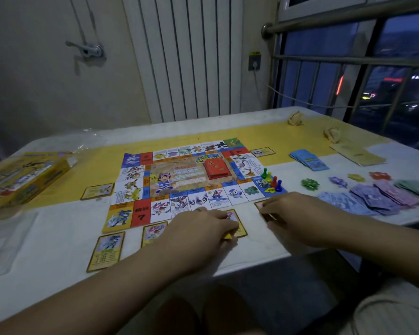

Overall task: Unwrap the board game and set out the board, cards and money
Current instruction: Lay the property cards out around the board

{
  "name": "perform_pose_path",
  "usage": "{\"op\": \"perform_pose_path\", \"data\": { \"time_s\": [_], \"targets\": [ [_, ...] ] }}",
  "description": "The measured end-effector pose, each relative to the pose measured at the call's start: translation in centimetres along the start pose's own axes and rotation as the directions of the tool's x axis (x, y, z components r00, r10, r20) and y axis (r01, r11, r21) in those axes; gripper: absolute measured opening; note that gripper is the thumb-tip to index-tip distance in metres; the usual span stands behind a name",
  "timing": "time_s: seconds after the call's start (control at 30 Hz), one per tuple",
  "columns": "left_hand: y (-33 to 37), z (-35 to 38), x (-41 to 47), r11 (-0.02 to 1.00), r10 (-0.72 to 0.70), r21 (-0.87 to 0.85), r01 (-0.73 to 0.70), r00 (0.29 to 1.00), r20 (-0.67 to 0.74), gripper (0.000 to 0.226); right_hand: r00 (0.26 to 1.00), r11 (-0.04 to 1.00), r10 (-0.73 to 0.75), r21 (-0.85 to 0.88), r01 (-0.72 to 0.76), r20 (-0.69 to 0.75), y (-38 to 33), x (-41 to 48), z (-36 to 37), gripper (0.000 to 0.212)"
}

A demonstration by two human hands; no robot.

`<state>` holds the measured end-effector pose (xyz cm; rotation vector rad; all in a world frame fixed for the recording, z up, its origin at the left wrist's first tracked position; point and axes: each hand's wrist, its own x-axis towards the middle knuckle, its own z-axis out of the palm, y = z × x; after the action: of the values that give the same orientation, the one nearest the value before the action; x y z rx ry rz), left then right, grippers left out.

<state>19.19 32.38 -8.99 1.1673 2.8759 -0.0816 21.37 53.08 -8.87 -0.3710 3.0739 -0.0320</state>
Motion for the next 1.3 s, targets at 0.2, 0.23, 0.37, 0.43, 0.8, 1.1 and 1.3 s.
{"op": "perform_pose_path", "data": {
  "time_s": [0.2, 0.23, 0.37, 0.43, 0.8, 1.1, 1.3],
  "targets": [
    [0.1, -0.3, 0.1, 0.999, -0.011, 0.032, 0.01, 0.999, 0.031, 0.04, 1.0, 1.0, 0.015, -0.014, -0.015, -0.025, 0.2, 0.0, 0.9, 0.019],
    [0.1, -0.4, 0.1, 0.999, -0.011, 0.034, 0.01, 0.999, 0.036, 0.04, 1.0, 1.0, 0.017, -0.009, -0.017, -0.019, 0.2, 0.0, 0.9, 0.021],
    [0.0, -0.5, 0.2, 0.998, -0.008, 0.061, 0.005, 0.999, 0.042, 0.04, 1.0, 1.0, 0.021, -0.002, -0.021, -0.012, 0.3, -0.1, 1.1, 0.024],
    [0.0, -0.4, 0.3, 0.998, 0.005, 0.069, -0.008, 0.999, 0.035, 0.04, 1.0, 1.0, 0.019, 0.0, -0.019, -0.009, 0.2, -0.1, 1.1, 0.023],
    [-1.4, -0.5, 0.3, 0.935, -0.12, -0.35, 0.057, 0.98, -0.159, 0.037, 0.959, 0.957, -0.284, 0.066, 0.283, 0.005, -2.4, 0.2, -0.7, 0.029],
    [-3.6, -2.0, -0.5, -0.773, -0.236, -0.633, 0.039, 0.908, 0.345, 0.039, 0.966, 0.954, -0.243, 0.157, 0.255, -0.09, -3.5, 0.5, -0.8, 0.034],
    [-2.1, -2.5, -1.3, -0.616, -0.208, -0.788, 0.011, 0.962, 0.176, 0.034, 0.969, 0.634, 0.054, 0.757, 0.155, -0.243, -4.4, 2.7, -3.9, 0.011]
  ]
}}
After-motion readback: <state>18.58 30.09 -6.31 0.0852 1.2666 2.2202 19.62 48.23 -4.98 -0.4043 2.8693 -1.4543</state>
